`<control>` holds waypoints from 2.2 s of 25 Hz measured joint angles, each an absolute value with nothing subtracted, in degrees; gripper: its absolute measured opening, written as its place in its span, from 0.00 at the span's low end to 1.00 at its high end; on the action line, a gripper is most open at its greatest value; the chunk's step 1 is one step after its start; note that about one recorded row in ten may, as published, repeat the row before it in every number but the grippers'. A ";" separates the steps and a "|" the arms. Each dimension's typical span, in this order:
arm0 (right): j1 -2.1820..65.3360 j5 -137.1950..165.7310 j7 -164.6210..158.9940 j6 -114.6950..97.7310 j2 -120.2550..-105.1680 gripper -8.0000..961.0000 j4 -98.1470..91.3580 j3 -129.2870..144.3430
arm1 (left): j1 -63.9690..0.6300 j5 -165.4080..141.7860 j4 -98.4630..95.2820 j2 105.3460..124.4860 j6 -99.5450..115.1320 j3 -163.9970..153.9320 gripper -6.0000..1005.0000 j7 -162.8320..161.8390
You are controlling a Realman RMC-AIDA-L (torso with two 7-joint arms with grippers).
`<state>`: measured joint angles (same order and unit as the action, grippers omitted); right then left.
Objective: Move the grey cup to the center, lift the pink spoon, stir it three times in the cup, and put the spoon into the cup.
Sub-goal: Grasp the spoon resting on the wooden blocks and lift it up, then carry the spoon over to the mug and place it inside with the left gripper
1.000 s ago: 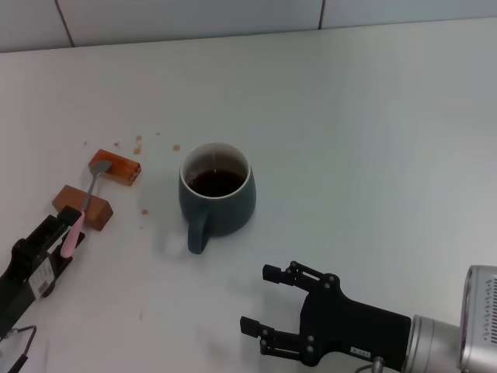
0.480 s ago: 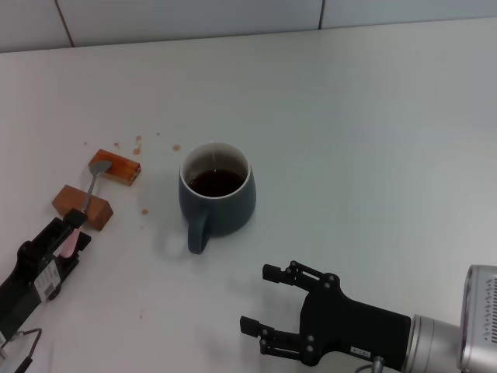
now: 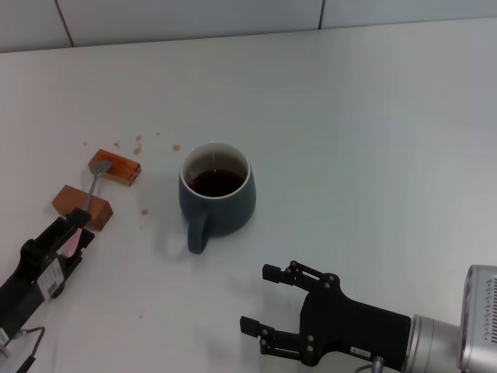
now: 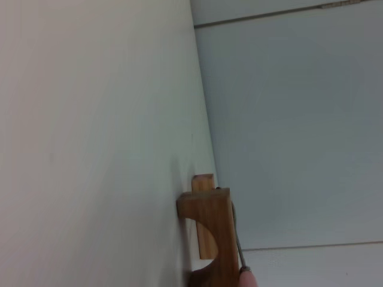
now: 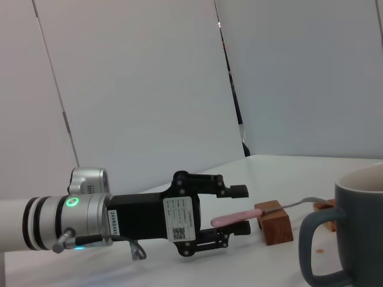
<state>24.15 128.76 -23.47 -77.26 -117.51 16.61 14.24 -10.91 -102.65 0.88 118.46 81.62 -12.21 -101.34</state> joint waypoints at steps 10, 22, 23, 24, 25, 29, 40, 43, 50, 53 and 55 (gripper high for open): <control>23.90 128.76 -23.46 -77.26 -117.52 0.86 16.12 14.24 | -11.16 -102.65 1.41 118.48 81.26 -12.34 0.47 -101.34; 24.00 128.76 -23.46 -77.35 -117.60 0.86 16.08 14.24 | -11.09 -102.65 1.41 118.48 79.97 -12.40 0.39 -101.94; 24.02 128.76 -23.46 -77.35 -117.60 0.86 16.08 14.24 | -11.09 -102.65 1.41 118.47 79.88 -12.39 0.39 -101.94; 24.04 128.76 -23.46 -77.35 -117.62 0.86 16.08 14.24 | -11.08 -102.65 1.41 118.47 79.82 -12.39 0.38 -101.95; 24.06 128.76 -23.46 -77.35 -117.64 0.86 16.08 14.24 | -11.07 -102.65 1.41 118.48 79.71 -12.40 0.38 -101.95; 24.08 128.76 -23.46 -77.35 -117.68 0.86 16.06 14.24 | -11.07 -102.65 1.41 118.48 79.30 -12.34 0.37 -101.99; 24.18 128.76 -23.47 -77.15 -117.82 0.86 15.99 14.24 | -11.16 -102.64 1.40 118.47 79.22 -12.39 0.33 -102.04; 24.16 128.76 -23.46 -77.13 -117.91 0.86 15.81 14.24 | -11.14 -102.68 1.41 118.47 79.19 -12.25 0.31 -102.07; 23.91 128.76 -23.46 -77.31 -118.11 0.86 15.38 14.24 | -10.92 -102.58 0.80 118.46 79.26 -12.10 0.25 -100.45; 23.91 128.76 -23.47 -77.33 -118.12 0.86 15.38 14.24 | -11.20 -102.70 0.72 118.41 79.41 -12.44 0.19 -99.51; 23.94 128.76 -23.49 -77.35 -118.13 0.86 15.38 14.24 | -11.51 -102.73 -0.08 118.39 80.70 -12.69 0.15 -98.33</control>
